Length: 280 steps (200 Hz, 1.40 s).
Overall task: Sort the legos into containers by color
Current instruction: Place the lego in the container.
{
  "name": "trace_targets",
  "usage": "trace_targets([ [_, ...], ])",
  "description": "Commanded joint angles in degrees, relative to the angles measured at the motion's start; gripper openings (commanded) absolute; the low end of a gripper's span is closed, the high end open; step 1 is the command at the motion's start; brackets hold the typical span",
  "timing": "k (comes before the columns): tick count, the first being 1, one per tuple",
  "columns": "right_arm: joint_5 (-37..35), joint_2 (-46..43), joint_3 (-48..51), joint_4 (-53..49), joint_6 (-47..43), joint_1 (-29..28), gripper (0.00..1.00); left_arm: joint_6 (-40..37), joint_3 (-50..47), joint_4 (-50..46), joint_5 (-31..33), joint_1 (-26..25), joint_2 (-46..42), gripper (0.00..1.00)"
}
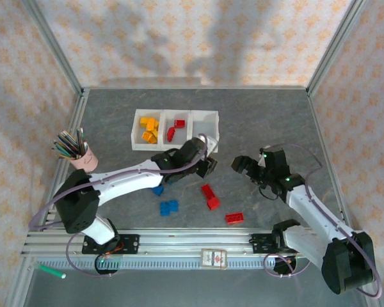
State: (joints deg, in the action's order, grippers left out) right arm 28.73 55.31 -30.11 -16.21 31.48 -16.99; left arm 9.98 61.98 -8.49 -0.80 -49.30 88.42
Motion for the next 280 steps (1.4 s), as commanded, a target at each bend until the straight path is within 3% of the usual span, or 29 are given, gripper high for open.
trace_targets([
  [1, -0.58, 2.53, -3.73, 4.61, -0.03, -3.9, 1.0, 4.27, 2.41, -2.95, 6.27, 4.4, -1.41, 0.4],
  [45, -1.1, 9.86, -9.9, 9.95, 0.98, -11.2, 1.0, 12.17, 12.66, -11.27, 6.61, 14.26, 6.78, 0.36],
  [71, -1.23, 12.72, -12.34, 11.9, 1.19, -12.09, 1.0, 13.12, 17.52, -10.94, 10.54, 16.3, 12.41, 0.37],
  [117, -2.39, 15.44, -14.01, 11.29, -0.34, -12.1, 1.0, 15.03, 25.08, -10.67, 9.17, 21.18, 22.25, 0.38],
  [151, -3.35, 15.93, -14.02, 10.32, -1.24, -12.1, 1.0, 15.85, 27.45, -11.7, 9.06, 22.72, 26.52, 0.45],
  [195, -3.59, 16.91, -15.29, 9.71, -1.71, -12.1, 1.0, 15.62, 27.84, -12.16, 7.27, 23.06, 27.78, 0.55],
  [280, -4.61, 16.56, -16.92, 8.2, -2.96, -11.68, 1.0, 15.05, 27.02, -13.99, 6.25, 23.37, 21.27, 0.66],
])
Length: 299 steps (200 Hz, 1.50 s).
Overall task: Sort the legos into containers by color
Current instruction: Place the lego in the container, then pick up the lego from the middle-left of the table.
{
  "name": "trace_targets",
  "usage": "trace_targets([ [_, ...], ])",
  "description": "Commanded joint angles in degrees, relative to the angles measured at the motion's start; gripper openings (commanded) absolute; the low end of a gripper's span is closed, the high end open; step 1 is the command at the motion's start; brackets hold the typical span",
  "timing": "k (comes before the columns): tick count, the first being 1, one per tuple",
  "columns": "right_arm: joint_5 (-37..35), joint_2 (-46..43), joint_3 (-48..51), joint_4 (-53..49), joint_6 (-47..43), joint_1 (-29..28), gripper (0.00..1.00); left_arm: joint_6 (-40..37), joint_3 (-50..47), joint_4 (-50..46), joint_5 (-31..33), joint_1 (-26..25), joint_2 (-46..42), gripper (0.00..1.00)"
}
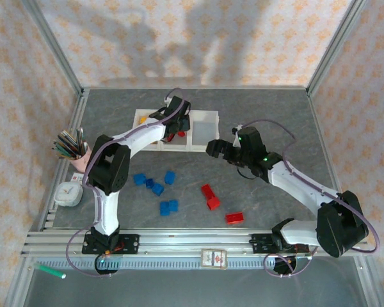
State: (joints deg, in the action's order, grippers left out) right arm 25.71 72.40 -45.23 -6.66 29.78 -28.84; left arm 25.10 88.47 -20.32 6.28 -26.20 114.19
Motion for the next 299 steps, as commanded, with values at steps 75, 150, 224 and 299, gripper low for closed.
trace_targets([
  [75, 0.72, -4.35, 3.18, -5.11, -3.71, 6.1, 1.0, 5.98, -17.84, -0.84, -1.69, -6.44, -24.76, 0.7],
  [150, 2.85, -7.4, 12.31, -4.02, -5.72, 7.61, 1.0, 20.83, -32.86, -2.05, -1.19, -23.08, -31.72, 0.75],
  [224, 2.38, -7.58, 15.15, -2.49, -5.73, 10.71, 1.0, 28.5, -30.95, 4.72, -4.78, -32.87, -19.06, 0.77],
  [299, 2.14, -6.95, 15.52, -2.18, -6.64, 12.04, 1.0, 27.61, -23.92, 5.01, -3.01, -33.95, -8.13, 0.74],
])
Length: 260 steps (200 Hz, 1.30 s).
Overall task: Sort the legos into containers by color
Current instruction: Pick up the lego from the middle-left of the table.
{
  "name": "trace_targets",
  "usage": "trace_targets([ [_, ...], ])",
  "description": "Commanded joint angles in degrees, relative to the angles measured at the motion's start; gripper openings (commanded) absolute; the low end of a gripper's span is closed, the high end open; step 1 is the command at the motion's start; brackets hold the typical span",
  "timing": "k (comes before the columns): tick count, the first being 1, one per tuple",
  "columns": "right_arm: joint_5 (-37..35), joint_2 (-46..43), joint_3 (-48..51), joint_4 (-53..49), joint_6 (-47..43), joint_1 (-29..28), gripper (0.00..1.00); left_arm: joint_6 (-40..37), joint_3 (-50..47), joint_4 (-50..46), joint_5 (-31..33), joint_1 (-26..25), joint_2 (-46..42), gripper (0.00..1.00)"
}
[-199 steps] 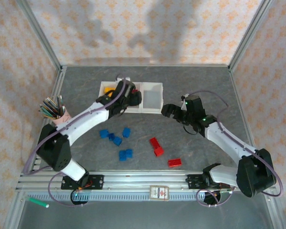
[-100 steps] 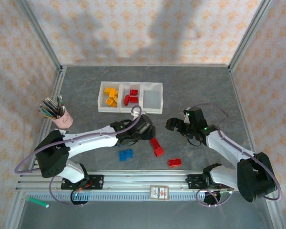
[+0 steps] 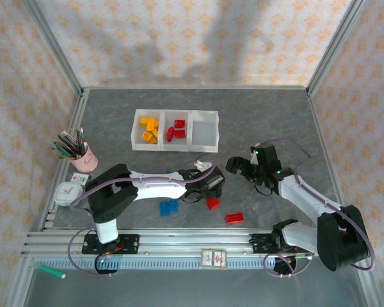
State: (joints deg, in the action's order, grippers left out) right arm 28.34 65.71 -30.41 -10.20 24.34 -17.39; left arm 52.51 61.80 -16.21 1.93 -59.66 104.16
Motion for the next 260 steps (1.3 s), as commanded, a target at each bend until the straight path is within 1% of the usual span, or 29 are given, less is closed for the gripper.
trace_targets([
  [1, -0.39, -0.25, 0.7, 1.34, -1.21, 0.64, 1.0, 0.21, 2.86, 0.82, 1.42, -0.47, 2.0, 0.73],
  [19, -0.1, 0.26, 0.66, 1.54, -1.27, 0.77, 1.0, -0.14, 4.31, 0.04, 3.01, -0.54, 3.66, 0.71],
  [48, 0.09, 0.29, 0.73, 1.6, -1.37, 0.86, 1.0, -0.15, 5.27, -0.27, 3.48, -0.86, 4.83, 0.64],
  [63, 0.04, 0.38, 0.87, 1.79, -1.44, 0.95, 1.0, 0.13, 5.62, -2.34, 5.56, -1.07, 6.95, 0.61],
  [103, 0.25, 0.38, 0.88, 1.5, -1.62, 1.17, 1.0, 1.9, 4.35, -6.33, 9.44, -2.18, 6.34, 0.58],
  [150, 0.41, 0.49, 0.55, 1.56, -1.52, 1.28, 1.0, 3.38, 1.68, -7.94, 10.17, -3.27, 4.72, 0.52],
  [164, 0.5, 0.47, 0.53, 1.55, -1.44, 1.3, 1.0, 3.64, 0.76, -7.86, 10.63, -3.32, 2.88, 0.49],
  [194, 0.75, 0.63, 0.43, 1.87, -1.22, 1.3, 1.0, 3.24, -0.01, -6.78, 10.52, -3.29, 2.27, 0.41],
  [223, 1.3, 0.83, -0.01, 1.85, -1.13, 1.28, 1.0, 2.66, 0.73, -6.49, 10.44, -3.14, 2.3, 0.38],
  [260, 1.47, 0.25, -0.76, 0.89, -1.65, 1.3, 1.0, 2.01, -0.38, -4.6, 10.35, -2.09, -0.64, 0.33],
])
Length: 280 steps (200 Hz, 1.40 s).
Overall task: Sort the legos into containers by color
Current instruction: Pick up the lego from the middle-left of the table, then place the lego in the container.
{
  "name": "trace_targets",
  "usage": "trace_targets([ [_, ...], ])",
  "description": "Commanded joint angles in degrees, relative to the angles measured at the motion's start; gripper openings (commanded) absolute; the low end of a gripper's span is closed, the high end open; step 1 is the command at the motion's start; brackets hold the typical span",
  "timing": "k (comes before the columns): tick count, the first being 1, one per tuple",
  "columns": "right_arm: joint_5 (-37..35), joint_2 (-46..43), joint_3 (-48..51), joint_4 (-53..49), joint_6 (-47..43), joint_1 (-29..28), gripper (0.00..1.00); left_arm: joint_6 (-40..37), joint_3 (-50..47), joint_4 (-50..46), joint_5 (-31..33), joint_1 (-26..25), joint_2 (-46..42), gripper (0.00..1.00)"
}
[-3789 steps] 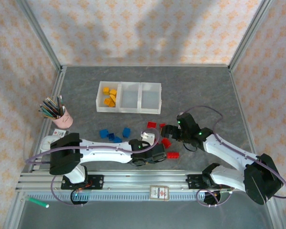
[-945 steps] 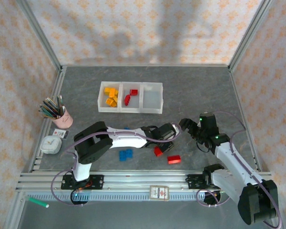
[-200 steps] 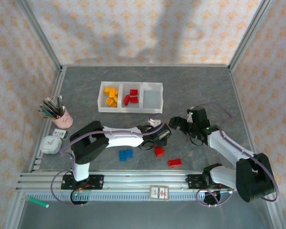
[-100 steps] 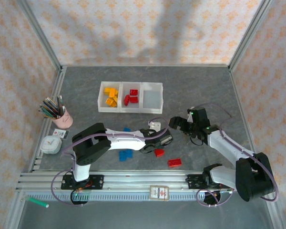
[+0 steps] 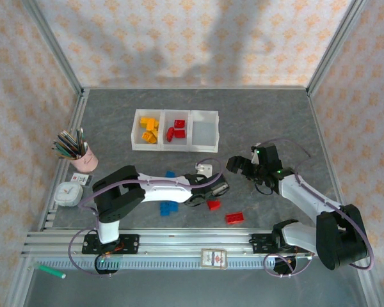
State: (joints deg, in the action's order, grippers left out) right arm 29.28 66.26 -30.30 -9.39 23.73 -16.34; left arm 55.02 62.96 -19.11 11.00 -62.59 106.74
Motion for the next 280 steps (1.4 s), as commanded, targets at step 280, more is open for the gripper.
trace_targets([
  [280, -1.95, 9.33, -13.68, 5.96, 4.64, -9.24, 1.0, -26.82, 31.57, -3.1, 4.27, 35.33, 11.16, 0.31],
])
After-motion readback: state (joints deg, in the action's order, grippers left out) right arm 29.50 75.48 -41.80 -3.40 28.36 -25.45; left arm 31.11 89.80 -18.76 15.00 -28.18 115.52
